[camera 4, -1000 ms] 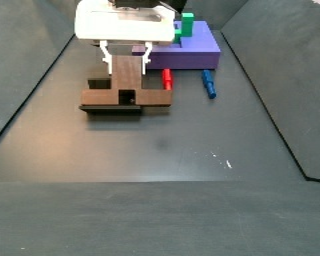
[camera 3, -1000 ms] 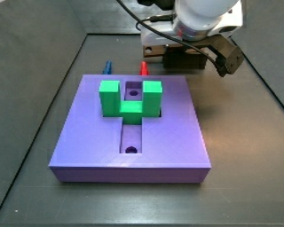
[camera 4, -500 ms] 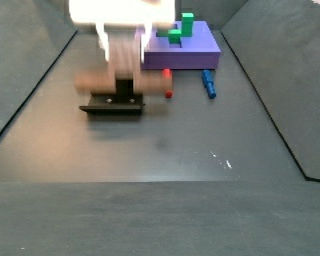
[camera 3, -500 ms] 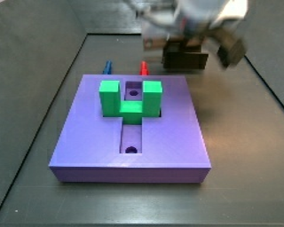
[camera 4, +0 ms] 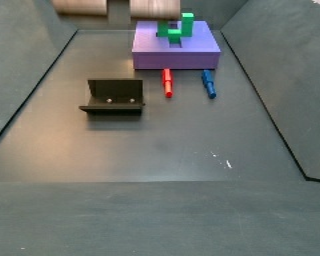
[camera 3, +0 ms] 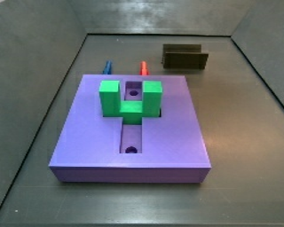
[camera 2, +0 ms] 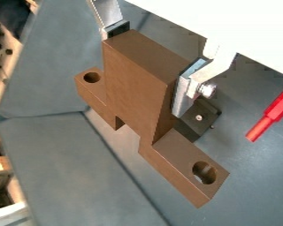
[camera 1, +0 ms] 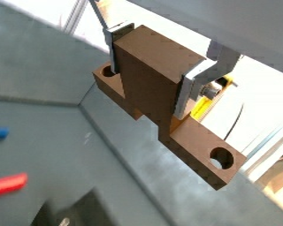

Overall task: Pick up the brown object. Move up. Place the brown object on the fixture. Regrasp the brown object. Move to above the board. Insert the brown object.
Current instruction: Move to above the board.

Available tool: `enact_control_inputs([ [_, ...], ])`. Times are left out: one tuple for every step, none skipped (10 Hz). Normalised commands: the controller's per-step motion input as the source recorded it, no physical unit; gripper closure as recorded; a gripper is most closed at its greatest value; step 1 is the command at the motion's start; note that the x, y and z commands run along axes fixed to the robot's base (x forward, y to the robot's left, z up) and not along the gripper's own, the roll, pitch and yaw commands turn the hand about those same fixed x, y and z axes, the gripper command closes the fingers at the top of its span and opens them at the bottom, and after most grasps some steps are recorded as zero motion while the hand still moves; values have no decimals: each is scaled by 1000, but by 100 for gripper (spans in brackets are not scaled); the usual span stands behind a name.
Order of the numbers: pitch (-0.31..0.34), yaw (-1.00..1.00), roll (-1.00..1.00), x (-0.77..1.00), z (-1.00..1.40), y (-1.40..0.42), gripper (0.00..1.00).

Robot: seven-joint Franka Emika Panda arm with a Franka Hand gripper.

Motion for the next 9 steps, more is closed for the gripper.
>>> enact_control_inputs([
  [87, 13, 1, 12, 724, -36, 100],
  [100, 22, 1, 29, 392, -29, 100],
  [85, -185, -1000, -720, 291, -1400, 100],
  [77, -183, -1000, -740, 298, -1400, 100],
  [74, -173, -1000, -781, 313, -1400, 100],
  [82, -167, -1000, -808, 276, -1400, 100],
  [94, -161, -1000, -789, 287, -1400, 100],
  [97, -152, -1000, -828, 288, -1400, 100],
  [99, -143, -1000, -398, 126, -629, 100],
])
